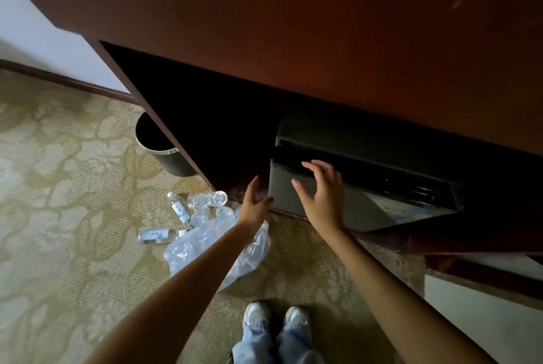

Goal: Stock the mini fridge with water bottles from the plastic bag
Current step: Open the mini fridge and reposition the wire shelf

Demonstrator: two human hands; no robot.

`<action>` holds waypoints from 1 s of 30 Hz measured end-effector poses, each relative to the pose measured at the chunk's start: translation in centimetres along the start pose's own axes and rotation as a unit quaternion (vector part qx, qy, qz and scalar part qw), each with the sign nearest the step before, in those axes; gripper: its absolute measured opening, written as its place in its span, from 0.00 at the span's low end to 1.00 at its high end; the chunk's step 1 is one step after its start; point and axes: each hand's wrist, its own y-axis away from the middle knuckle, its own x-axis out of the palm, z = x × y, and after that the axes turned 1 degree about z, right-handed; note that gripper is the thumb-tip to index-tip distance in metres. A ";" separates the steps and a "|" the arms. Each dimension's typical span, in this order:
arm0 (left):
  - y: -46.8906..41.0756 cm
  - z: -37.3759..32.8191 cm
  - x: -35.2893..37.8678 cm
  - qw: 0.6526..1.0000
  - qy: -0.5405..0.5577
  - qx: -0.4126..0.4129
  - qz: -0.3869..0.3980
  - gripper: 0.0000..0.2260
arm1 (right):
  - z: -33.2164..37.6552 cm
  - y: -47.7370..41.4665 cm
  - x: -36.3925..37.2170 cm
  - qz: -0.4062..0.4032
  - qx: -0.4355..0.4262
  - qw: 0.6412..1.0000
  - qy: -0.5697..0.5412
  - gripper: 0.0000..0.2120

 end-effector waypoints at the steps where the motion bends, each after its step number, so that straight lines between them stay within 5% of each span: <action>1: -0.6 0.4 0.1 1.000 0.007 0.016 -0.001 0.30 | -0.3 0.0 0.5 -0.022 -0.026 0.999 0.009 0.20; 7: -5.0 2.9 0.9 0.992 0.006 0.122 0.024 0.26 | -1.5 -0.6 3.1 -0.094 -0.094 0.984 0.122 0.17; 11: -7.7 3.2 0.9 0.979 -0.018 0.201 0.032 0.19 | -2.3 -2.2 5.1 -0.168 -0.127 0.970 0.124 0.15; 17: -10.8 5.8 0.8 0.941 -0.061 0.331 0.032 0.21 | -3.3 -3.2 7.6 -0.297 -0.163 0.930 0.139 0.16; 30: -12.3 7.8 1.7 0.940 -0.060 0.335 0.028 0.34 | -1.4 -2.3 7.3 -0.257 -0.121 0.947 0.150 0.26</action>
